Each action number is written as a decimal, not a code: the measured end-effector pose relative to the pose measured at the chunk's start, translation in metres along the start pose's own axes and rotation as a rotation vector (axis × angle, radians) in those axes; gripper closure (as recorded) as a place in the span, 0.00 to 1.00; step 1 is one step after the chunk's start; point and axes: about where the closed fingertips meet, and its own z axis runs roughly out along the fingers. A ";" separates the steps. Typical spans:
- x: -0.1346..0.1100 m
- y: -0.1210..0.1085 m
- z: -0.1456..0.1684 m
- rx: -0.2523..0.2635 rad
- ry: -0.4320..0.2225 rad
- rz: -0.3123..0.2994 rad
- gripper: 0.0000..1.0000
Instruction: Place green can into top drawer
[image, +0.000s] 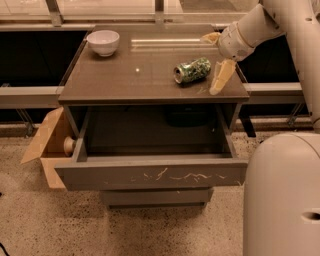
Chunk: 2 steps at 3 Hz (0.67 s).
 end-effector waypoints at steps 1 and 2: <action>0.000 -0.011 0.011 0.036 -0.034 0.058 0.00; -0.003 -0.014 0.027 0.031 -0.073 0.089 0.00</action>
Offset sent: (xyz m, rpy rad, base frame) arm 0.0293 0.0252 -0.0182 0.1583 0.0572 -0.0597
